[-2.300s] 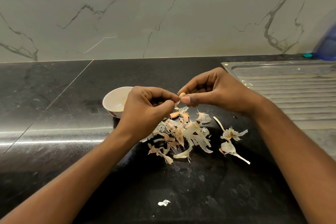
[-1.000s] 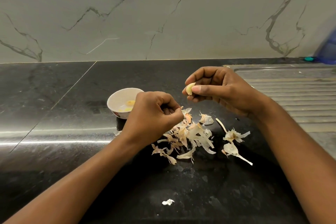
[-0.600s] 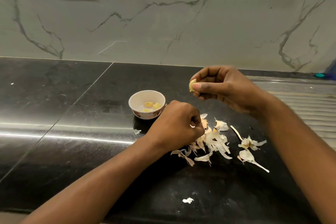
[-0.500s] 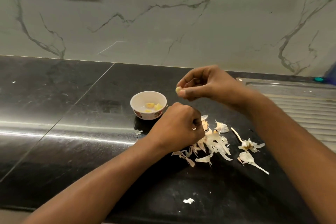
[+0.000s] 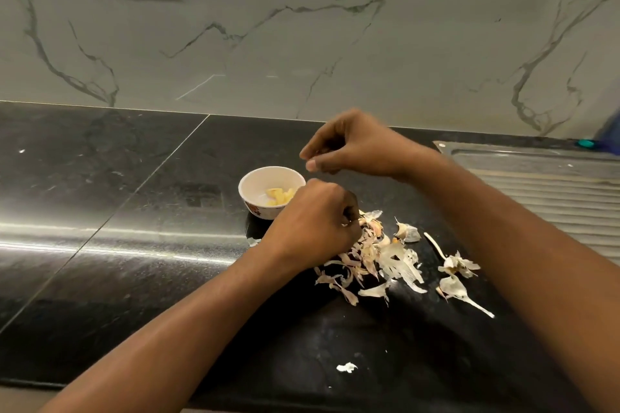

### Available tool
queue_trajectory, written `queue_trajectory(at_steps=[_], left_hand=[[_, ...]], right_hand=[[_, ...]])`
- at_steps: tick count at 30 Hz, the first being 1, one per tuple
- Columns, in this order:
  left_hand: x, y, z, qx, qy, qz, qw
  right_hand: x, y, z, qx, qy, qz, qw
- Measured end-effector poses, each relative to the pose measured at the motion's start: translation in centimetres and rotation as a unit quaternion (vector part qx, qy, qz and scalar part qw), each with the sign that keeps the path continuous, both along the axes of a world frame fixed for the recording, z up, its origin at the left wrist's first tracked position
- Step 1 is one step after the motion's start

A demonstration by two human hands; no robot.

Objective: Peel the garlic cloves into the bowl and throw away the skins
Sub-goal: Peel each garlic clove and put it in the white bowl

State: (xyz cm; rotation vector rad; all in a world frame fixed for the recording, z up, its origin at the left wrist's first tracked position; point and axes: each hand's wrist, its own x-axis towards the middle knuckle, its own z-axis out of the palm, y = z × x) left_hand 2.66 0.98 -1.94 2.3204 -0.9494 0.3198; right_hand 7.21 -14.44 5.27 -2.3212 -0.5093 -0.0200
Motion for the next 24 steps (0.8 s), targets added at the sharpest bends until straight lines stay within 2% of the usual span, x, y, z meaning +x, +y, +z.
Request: queue_trajectory(at_steps=[3, 11, 16, 24], left_hand=[[0.1, 0.2, 0.2, -0.021, -0.006, 0.002, 1.0], [0.0, 0.3, 0.3, -0.053, -0.016, 0.017, 0.998], [0.0, 0.3, 0.2, -0.061, -0.016, 0.018, 0.998], [0.2, 0.4, 0.1, -0.052, -0.02, 0.03, 0.998]], right_hand=[[-1.5, -3.1, -0.2, 0.025, 0.004, -0.019, 1.0], [-5.1, -8.0, -2.8, 0.021, 0.086, -0.01, 0.996], [-5.3, -7.9, -5.0, 0.02, 0.072, -0.015, 0.997], [-4.9, -6.5, -6.6, -0.081, 0.034, -0.017, 0.996]])
